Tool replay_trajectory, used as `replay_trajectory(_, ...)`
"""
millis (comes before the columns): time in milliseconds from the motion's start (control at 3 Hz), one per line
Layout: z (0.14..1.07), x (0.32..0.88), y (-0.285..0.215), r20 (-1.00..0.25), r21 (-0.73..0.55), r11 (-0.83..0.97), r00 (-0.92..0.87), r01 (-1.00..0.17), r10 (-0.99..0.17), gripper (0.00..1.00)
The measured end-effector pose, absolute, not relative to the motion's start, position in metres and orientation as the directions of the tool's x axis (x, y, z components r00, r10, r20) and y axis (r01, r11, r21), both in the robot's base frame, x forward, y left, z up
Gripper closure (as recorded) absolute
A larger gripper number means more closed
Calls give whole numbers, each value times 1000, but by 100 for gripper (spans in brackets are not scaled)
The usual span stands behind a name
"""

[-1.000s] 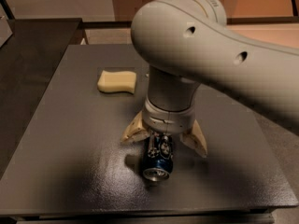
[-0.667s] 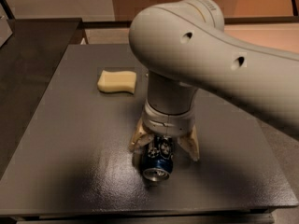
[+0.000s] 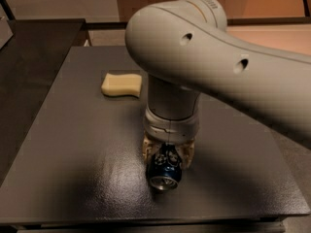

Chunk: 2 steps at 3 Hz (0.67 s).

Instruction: Place pepsi can upright

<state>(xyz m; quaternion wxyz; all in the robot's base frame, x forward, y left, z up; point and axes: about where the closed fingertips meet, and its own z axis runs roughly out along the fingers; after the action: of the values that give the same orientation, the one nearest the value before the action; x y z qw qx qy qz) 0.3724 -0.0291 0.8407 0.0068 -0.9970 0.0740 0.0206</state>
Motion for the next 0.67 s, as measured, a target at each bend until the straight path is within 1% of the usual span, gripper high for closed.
replay_trajectory(333,853,374,-18,-65,-38,-976,975,-214,-212,92)
replay_trajectory(667,868,380,-5,-90,-79,-944,946,-319,-312,100)
